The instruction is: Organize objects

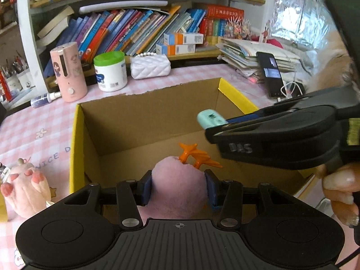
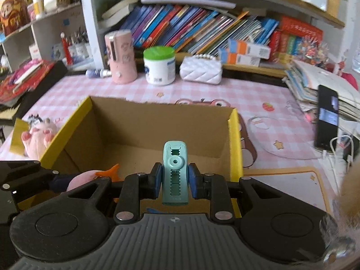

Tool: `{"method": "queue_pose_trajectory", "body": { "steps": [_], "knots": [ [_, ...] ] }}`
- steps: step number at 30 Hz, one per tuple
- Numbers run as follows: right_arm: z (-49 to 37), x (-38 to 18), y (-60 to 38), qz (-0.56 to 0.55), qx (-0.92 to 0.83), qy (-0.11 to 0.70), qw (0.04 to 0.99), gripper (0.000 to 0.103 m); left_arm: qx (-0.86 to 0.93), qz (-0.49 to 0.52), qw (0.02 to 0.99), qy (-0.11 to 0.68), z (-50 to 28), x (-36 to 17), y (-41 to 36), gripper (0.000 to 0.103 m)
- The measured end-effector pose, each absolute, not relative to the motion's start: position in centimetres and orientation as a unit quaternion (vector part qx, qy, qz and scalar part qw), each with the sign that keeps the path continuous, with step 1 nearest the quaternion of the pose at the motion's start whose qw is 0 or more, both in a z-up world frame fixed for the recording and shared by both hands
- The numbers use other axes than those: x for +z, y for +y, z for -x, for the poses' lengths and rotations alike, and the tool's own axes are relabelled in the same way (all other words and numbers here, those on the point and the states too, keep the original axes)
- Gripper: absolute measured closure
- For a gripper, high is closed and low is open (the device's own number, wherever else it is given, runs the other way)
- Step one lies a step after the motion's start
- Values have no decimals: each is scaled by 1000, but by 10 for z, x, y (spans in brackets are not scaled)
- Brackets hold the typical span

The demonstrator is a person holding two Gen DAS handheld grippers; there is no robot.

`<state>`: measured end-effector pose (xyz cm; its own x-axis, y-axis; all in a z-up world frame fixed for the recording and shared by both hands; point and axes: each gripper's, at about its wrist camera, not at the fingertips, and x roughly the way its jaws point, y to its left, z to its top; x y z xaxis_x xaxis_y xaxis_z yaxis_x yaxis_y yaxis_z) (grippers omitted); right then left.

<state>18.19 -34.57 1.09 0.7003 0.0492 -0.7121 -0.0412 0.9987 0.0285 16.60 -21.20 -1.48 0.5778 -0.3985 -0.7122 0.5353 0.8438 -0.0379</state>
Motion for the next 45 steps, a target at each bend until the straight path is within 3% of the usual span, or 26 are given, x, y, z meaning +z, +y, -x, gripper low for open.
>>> {"method": "queue_pose_trajectory", "body": {
  "steps": [31,35,45],
  "knots": [
    [-217,-31,-340,33,85,483,871,80,-247,-99,876,402,-174,-35,-217,52],
    [-216,-31,-340,33,84,483,871,80,-239,-95,880,399,-172,-33,-215,42],
    [-202,-22,-338,22,71,462,884,77,-239,-79,889,383,-161,-22,-205,35]
  ]
}}
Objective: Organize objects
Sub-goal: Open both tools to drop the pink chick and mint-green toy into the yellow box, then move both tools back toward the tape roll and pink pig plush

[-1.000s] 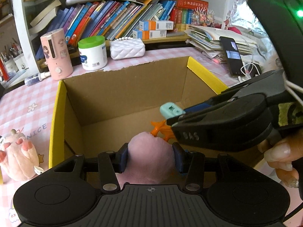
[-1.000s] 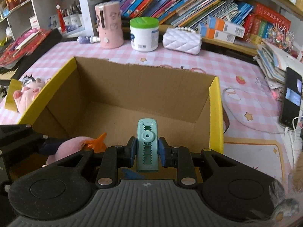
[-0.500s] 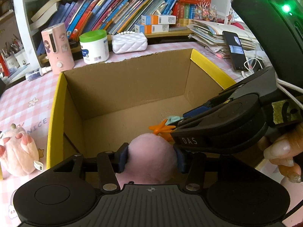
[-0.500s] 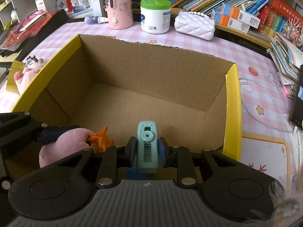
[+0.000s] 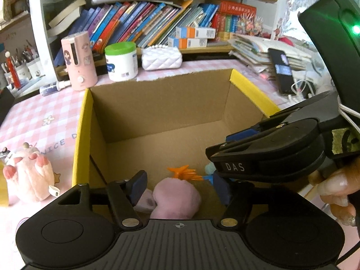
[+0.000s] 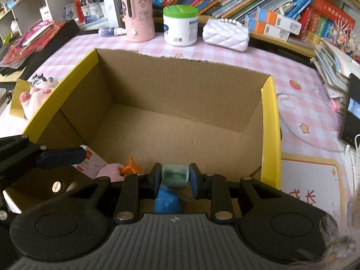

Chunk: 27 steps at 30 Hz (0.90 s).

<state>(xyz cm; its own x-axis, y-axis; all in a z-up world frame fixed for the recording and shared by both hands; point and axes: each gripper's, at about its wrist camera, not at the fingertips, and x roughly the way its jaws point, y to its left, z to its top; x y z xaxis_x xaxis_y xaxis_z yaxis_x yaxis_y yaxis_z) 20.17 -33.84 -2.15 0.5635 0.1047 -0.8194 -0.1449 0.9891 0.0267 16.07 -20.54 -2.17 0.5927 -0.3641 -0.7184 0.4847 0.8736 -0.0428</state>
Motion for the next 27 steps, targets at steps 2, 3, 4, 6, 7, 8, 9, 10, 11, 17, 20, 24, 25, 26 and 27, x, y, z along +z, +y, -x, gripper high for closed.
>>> {"method": "queue_pose_trajectory", "body": {
  "steps": [2,3,4,6,7,8,9,10,11,17,20,24,25,26,27],
  "knots": [
    [-196,-16,-338,21,68,451,890,75,-241,-77,893,372,-156,-16,-203,33],
    [-192,-13,-338,21,67,445,893,75,-242,-77,895,367,-153,-13,-202,33],
    [-187,-9,-337,19,64,435,898,75,-243,-76,897,362,-150,-10,-201,33],
    [-177,-2,-337,14,54,417,907,74,-246,-69,900,353,-144,-4,-198,30],
    [-171,2,-337,7,50,407,912,74,-247,-66,902,348,-141,-1,-195,29],
    [-163,7,-336,1,45,395,917,74,-249,-64,904,341,-137,2,-193,28],
    [-157,12,-335,-2,40,384,922,74,-249,-62,906,336,-133,5,-190,27],
    [-148,17,-333,-3,34,370,928,74,-250,-60,908,330,-128,8,-187,27],
    [-141,22,-331,-3,26,358,933,72,-251,-57,910,324,-123,10,-183,26],
    [-92,44,-317,3,-31,287,957,55,-241,-46,923,297,-98,21,-160,25],
    [-68,49,-310,4,-67,255,965,49,-234,-43,928,288,-86,22,-146,22],
    [-42,44,-300,1,-97,248,964,49,-225,-35,929,290,-72,19,-126,21],
    [-37,40,-298,-1,-103,252,962,49,-222,-34,929,293,-69,17,-121,21],
    [-33,37,-294,-4,-108,260,960,49,-217,-33,929,298,-66,14,-114,21],
    [-30,33,-292,-6,-111,267,957,49,-212,-32,929,303,-63,12,-109,21]
  ]
}}
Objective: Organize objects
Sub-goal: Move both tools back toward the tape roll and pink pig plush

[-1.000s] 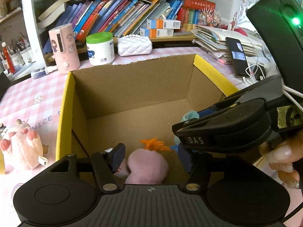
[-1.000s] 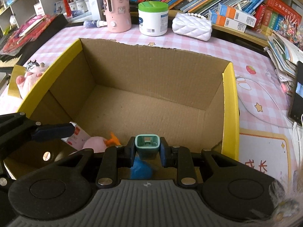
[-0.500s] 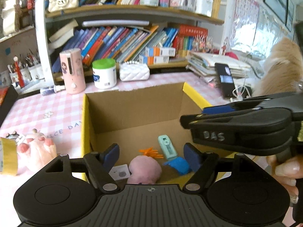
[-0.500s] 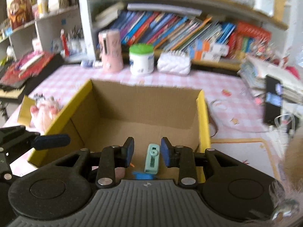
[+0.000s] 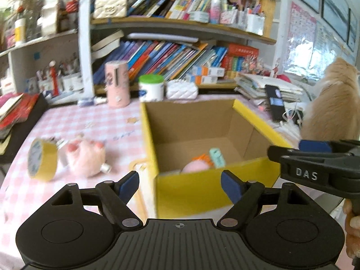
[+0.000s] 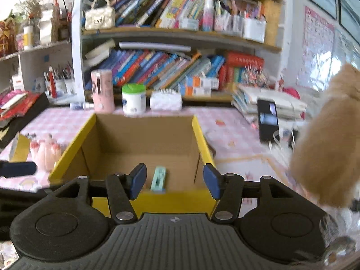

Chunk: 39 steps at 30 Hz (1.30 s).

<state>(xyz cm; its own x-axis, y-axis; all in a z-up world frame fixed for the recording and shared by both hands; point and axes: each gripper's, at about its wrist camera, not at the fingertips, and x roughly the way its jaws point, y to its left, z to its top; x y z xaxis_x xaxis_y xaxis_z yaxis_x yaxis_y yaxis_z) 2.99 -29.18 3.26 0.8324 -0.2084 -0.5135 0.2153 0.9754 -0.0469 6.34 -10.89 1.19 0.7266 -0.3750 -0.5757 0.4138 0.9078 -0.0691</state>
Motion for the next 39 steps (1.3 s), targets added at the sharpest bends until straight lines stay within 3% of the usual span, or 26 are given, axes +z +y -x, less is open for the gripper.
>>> {"method": "queue_pose_trajectory", "body": {
  "steps": [13,39],
  "knots": [
    [6,-1,-224,-33,-99,345,933,45,-145,-20,924,353,-30,-9,-27,17],
    [23,1,-113,-7,-15,346,938,40,-98,-12,930,354,-4,-5,62,16]
  ]
}}
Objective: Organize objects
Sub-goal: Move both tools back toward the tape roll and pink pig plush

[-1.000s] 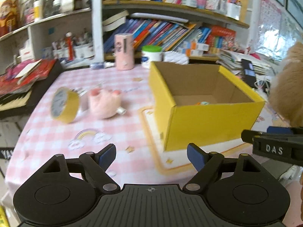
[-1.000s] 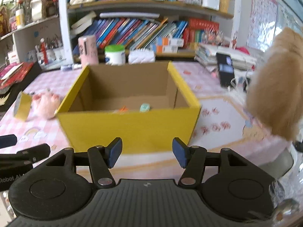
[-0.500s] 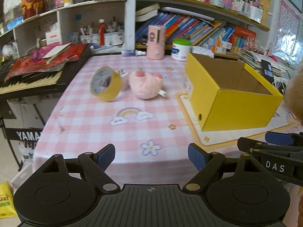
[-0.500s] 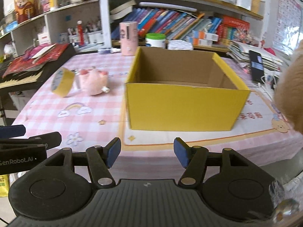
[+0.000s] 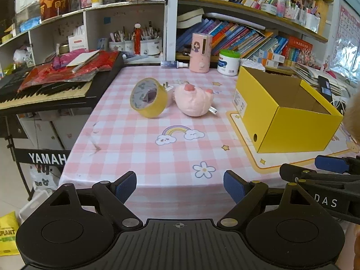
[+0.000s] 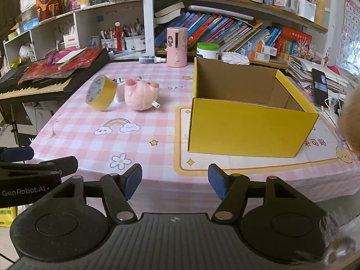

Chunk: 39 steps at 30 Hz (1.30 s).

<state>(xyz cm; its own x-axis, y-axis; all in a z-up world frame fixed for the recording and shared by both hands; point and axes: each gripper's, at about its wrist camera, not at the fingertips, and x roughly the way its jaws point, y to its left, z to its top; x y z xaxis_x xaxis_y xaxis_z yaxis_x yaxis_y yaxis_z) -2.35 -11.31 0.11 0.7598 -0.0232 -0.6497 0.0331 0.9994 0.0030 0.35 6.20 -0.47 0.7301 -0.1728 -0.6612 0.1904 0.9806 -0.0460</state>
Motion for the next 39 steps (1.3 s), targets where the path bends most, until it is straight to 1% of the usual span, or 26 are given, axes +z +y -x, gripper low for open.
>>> {"method": "queue_pose_trajectory", "body": {
  "steps": [23,30,39],
  "knots": [
    [15,3,-73,7,6,343,939,39,-80,-2,934,349,-4,-5,98,16],
    [2,0,-70,15,12,346,938,38,-76,4,932,355,-20,-10,100,16],
    [-43,-3,-73,21,23,349,936,37,-61,9,931,360,-59,-15,96,15]
  ]
}}
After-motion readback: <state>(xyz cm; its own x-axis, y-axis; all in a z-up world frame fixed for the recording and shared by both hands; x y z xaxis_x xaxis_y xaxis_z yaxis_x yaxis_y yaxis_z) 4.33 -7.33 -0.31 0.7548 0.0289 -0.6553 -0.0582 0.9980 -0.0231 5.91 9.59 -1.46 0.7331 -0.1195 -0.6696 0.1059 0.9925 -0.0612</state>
